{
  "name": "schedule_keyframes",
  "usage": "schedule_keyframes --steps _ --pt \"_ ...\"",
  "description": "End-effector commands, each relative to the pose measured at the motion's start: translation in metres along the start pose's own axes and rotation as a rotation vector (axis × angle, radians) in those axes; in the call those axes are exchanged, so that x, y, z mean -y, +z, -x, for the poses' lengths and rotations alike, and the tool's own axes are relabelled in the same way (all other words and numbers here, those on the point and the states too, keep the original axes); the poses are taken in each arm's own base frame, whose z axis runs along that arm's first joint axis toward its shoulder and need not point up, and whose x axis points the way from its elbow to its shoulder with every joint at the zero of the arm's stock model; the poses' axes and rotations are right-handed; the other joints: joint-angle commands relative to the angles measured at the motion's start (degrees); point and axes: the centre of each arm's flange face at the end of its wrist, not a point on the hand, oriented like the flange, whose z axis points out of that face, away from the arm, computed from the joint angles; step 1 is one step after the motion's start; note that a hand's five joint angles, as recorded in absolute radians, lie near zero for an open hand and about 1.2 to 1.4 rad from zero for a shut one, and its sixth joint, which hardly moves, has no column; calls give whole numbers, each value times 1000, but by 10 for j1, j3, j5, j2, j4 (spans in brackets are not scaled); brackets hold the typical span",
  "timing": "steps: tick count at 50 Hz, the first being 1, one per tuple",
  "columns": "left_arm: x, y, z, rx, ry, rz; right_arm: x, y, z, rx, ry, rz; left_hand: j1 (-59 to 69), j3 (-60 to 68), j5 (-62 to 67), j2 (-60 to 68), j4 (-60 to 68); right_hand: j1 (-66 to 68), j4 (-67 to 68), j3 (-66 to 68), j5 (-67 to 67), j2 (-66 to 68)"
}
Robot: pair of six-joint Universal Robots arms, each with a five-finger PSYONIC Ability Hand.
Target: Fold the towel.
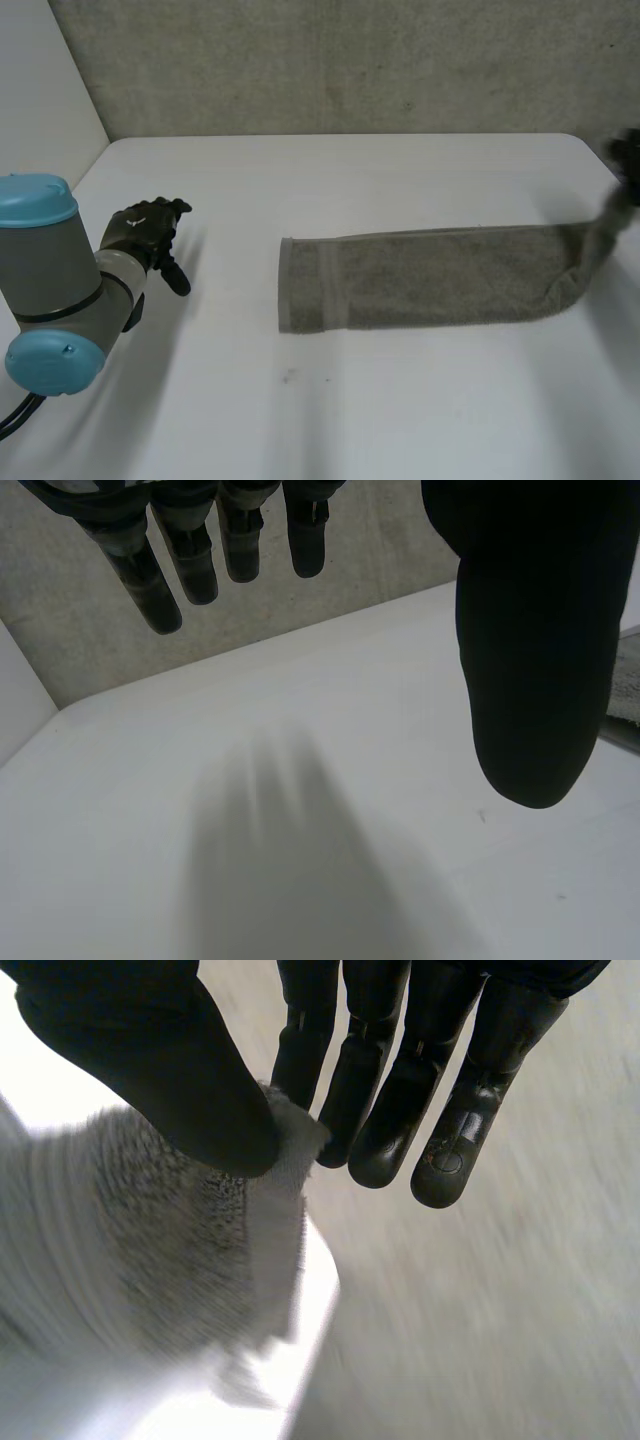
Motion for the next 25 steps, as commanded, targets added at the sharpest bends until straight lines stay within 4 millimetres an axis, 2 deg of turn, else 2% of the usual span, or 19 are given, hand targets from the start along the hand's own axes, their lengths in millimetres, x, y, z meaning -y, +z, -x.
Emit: schedule_keyframes --steps 1,2,3,5,6,7,8,10,11,13,14,15,16,18,22,25 --pt "0 0 0 1 0 1 104 -28 109 246 -21 -262 1 5 -7 7 6 257 114 121 144 125" --pt "0 0 0 1 0 0 118 -38 137 306 -26 -308 1 5 -7 7 6 257 114 121 144 125" --pt "0 0 0 1 0 0 118 -38 137 306 -26 -309 1 5 -7 7 6 257 114 121 144 125" --pt "0 0 0 1 0 1 140 -60 190 412 -33 -398 1 5 -7 7 6 257 114 121 144 125" --pt "0 0 0 1 0 1 140 -60 190 413 -33 -399 1 5 -7 7 6 257 114 121 144 125" --pt "0 0 0 1 0 1 149 -73 215 466 -34 -436 1 5 -7 7 6 257 114 121 144 125" --pt "0 0 0 1 0 1 149 -73 215 466 -34 -436 1 5 -7 7 6 257 114 121 144 125" --pt "0 0 0 1 0 1 156 -100 262 574 -39 -483 1 5 -7 7 6 257 114 121 144 125" --pt "0 0 0 1 0 1 156 -100 262 574 -39 -483 1 5 -7 7 6 257 114 121 144 125" --pt "-1 0 -1 0 1 3 152 -123 298 668 -48 -491 1 5 -7 7 6 257 114 121 144 125" --pt "-1 -1 -1 -2 1 3 152 -123 298 668 -48 -491 1 5 -7 7 6 257 114 121 144 125" --pt "-1 -1 -1 -2 1 3 146 -133 313 707 -57 -476 1 5 -7 7 6 257 114 121 144 125" --pt "-2 -1 -2 -3 2 4 146 -133 313 708 -57 -476 1 5 -7 7 6 257 114 121 144 125" --pt "-2 -1 -2 -5 2 4 136 -145 332 759 -73 -453 1 5 -7 7 6 257 114 121 144 125" --pt "-2 -2 -4 -9 4 5 133 -147 333 766 -79 -443 1 5 -7 7 6 257 114 121 144 125" --pt "-2 -2 -4 -10 4 5 142 -147 322 744 -59 -454 1 5 -7 7 6 257 114 121 144 125"
